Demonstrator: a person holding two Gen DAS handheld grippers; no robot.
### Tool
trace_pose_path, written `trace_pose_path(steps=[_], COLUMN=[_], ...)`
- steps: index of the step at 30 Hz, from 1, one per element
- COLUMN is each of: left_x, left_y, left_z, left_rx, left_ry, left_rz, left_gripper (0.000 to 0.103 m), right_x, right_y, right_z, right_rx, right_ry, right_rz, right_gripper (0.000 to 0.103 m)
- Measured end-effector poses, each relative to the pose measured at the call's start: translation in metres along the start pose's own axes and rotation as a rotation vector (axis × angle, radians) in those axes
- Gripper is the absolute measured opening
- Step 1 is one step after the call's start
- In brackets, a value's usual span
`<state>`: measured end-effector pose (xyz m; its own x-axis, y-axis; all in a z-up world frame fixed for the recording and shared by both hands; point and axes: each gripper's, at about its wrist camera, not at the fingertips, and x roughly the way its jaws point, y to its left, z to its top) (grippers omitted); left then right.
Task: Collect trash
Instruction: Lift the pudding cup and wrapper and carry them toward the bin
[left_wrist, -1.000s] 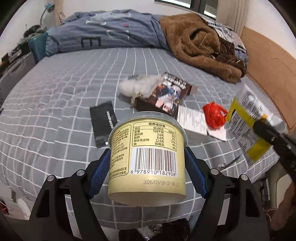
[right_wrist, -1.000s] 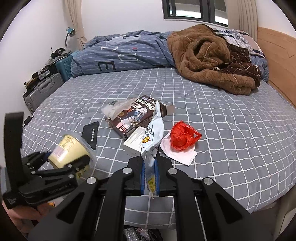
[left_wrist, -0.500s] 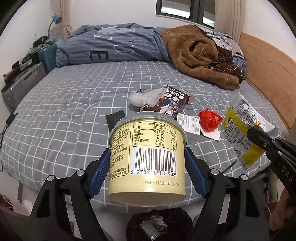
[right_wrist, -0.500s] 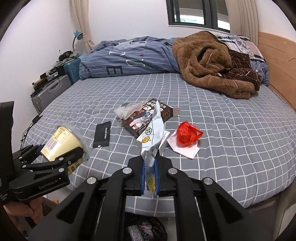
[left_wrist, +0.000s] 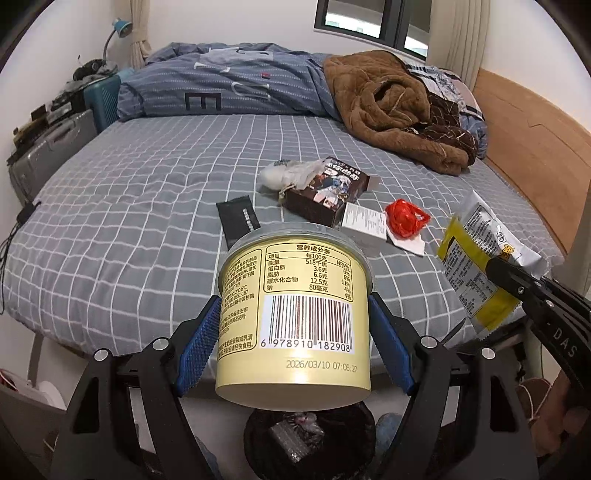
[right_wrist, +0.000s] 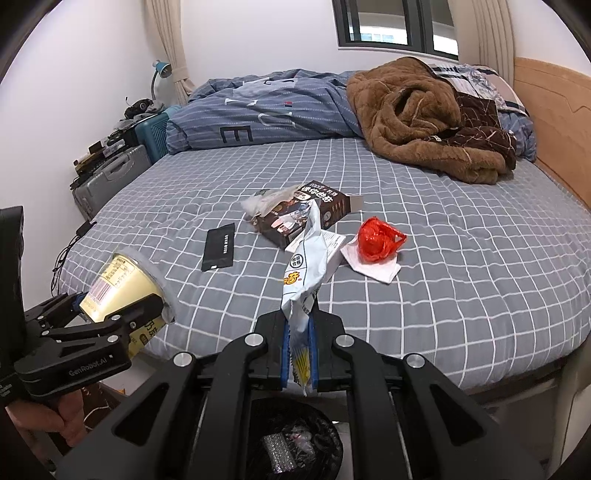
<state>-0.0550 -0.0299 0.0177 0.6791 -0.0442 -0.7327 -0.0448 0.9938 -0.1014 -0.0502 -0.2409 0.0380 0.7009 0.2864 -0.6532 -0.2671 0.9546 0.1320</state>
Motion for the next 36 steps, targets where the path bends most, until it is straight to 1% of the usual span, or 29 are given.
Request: trace_pose_path(steps=[7,12,21,25,32,36], left_x=[-0.016,-0.014,-0.014,-0.009,-0.008,-0.005], left_y=[0.0,-0.002,0.0,0.006,0.01,0.014], left_z=[-0.018,-0.035,-0.057,-0.073,-0.093,-0.108], left_rx=[-0.008,-0.004,-0.015,-0.03,-0.033,-0.041], left_ry=[0.002,0.035,0.046,0.072,0.09,0.119], left_rz=[-0.008,-0.016,-0.002,0.008,0.025,0.026], left_gripper=[0.076,0.076,0.076,0.076,0.076,0.076], right_x=[-0.014,-0.013,-0.014,-0.009,0.0,0.007], right_y=[0.003,0.0,0.001,0.0,0.007,0.012], right_z=[-0.015,-0.027,-0.046,-0.057,-0.086,-0.101], right_rx=[0.01,0.033,0.038,0.044,0.029,0.025], right_ry=[0.01,0.033,0.068,0.097,0.154,0.188], right_rz=[0.005,0.013,0.007,0.001,-0.014,-0.025], right_gripper=[0.007,0.007,0.007,0.007,0.007,0.007])
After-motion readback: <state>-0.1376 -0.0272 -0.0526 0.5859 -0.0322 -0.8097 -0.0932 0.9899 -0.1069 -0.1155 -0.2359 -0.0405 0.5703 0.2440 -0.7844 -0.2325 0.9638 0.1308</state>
